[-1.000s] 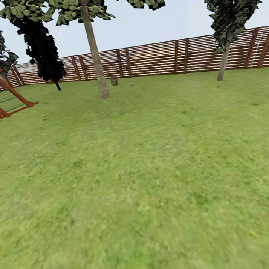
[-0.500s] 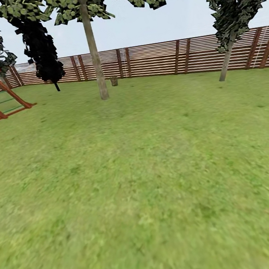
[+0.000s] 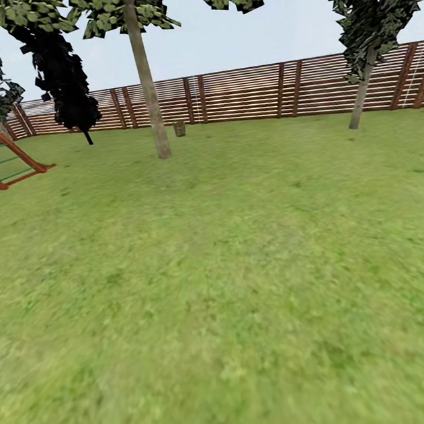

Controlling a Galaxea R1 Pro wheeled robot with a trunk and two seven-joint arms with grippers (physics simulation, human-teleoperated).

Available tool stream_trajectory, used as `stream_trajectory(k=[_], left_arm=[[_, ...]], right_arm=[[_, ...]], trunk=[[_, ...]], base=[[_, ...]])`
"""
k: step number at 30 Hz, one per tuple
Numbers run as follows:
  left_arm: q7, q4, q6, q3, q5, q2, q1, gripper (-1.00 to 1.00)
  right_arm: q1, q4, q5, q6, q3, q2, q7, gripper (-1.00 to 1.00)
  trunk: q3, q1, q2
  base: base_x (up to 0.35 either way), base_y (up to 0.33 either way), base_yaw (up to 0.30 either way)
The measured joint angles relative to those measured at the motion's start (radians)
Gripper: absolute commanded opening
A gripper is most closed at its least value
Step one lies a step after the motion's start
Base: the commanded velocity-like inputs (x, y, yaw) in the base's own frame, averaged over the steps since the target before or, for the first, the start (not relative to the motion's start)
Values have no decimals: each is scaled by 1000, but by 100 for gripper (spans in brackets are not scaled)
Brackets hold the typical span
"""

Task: Take the three Easter eggs out of the wicker basket on the lawn in the garden, then place them on the lawn next to a single tree (choose any tree) so that all three eggs are next to the same tree and none are left in the basket.

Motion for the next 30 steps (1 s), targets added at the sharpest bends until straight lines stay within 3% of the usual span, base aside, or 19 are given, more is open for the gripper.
stream_trajectory(k=[30], left_arm=[[0,0,0,0,0,0,0,100]], right_arm=[[0,9,7,0,9,8,0,100]], trunk=[[0,0,0]], base=[[336,0,0]])
